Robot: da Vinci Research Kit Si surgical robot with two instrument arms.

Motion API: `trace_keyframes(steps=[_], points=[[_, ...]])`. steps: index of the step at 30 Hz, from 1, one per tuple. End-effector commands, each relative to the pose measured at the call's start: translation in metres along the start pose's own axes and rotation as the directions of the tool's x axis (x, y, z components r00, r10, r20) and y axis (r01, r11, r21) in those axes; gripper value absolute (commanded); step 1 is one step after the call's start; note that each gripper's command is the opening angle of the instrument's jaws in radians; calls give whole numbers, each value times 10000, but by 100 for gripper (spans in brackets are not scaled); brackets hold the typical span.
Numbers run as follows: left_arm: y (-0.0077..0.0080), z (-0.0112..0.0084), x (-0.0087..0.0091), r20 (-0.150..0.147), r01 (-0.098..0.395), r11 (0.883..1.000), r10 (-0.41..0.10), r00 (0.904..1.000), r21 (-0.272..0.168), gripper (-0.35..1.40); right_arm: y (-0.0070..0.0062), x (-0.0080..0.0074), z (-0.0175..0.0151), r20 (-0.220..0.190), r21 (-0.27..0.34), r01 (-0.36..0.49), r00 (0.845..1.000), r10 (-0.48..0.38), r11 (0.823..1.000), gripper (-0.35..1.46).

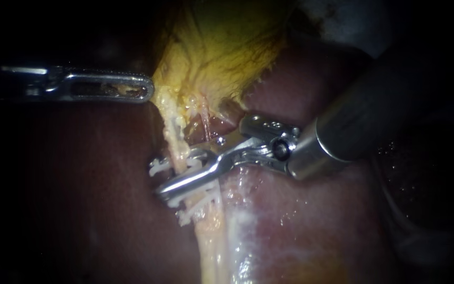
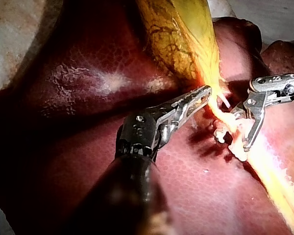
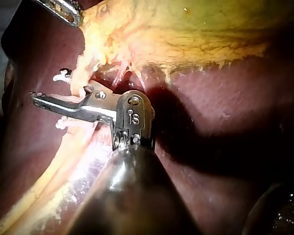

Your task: Clipping third clip left tube

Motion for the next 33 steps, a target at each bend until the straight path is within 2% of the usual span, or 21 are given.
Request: trace_keyframes(steps=[1,8,15,28,30,33], points=[[0,0,0,-1,2,10000,-2,10000,-1,-35,0,2,-1,-5,-10,-15,10000,15,10000,50],[0,0,0,-1,2,10000,-2,10000,-2,-35,4,11,-3,-194,-233,-55,9998,51,9997,46],[0,0,0,-1,3,10000,-3,10000,-2,-35,4,18,-4,-336,-394,-147,9993,134,9991,35],[1,1,0,-1,3,10000,-3,10000,-2,-35,5,18,-3,-523,-596,-561,9972,531,9966,-19],[1,1,0,-1,3,10000,-3,10000,-2,-35,5,17,-3,-524,-598,-560,9972,529,9966,-32],[1,1,0,-1,3,10000,-3,10000,-2,-35,8,16,-4,-521,-609,-544,9973,513,9967,-35]])
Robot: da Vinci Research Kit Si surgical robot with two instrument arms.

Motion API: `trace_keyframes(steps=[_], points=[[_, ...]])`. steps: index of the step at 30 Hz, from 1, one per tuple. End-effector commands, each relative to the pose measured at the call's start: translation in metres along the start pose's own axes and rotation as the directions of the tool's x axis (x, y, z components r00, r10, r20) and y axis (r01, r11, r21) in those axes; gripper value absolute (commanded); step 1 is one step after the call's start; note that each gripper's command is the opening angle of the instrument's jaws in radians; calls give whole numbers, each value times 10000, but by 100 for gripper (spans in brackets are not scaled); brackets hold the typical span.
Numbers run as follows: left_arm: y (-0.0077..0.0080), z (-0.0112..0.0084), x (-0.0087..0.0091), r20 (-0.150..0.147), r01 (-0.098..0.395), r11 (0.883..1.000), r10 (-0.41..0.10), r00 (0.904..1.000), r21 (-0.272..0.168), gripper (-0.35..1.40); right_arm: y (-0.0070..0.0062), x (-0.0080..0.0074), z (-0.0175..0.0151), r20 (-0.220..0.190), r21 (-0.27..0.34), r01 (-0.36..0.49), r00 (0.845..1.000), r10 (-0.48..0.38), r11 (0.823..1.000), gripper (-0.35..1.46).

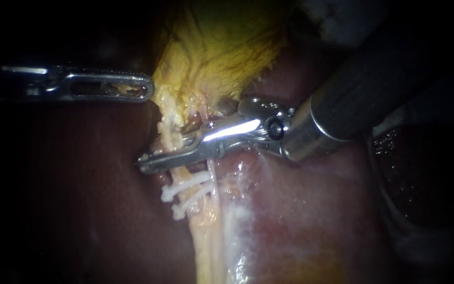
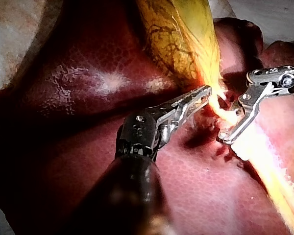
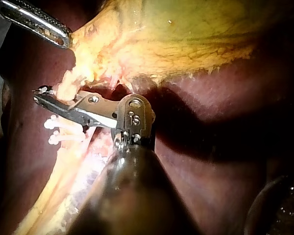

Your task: Clipping third clip left tube

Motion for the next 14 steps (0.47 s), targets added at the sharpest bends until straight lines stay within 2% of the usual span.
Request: trace_keyframes(steps=[1,14], points=[[0,0,0,-1,-1,10000,1,10000,1,-35,3,-2,-1,8,-1,16,10000,-16,10000,-35],[1,1,0,-2,-4,10000,4,10000,5,-35,7,-7,-1,22,-10,51,10000,-51,10000,-35]])
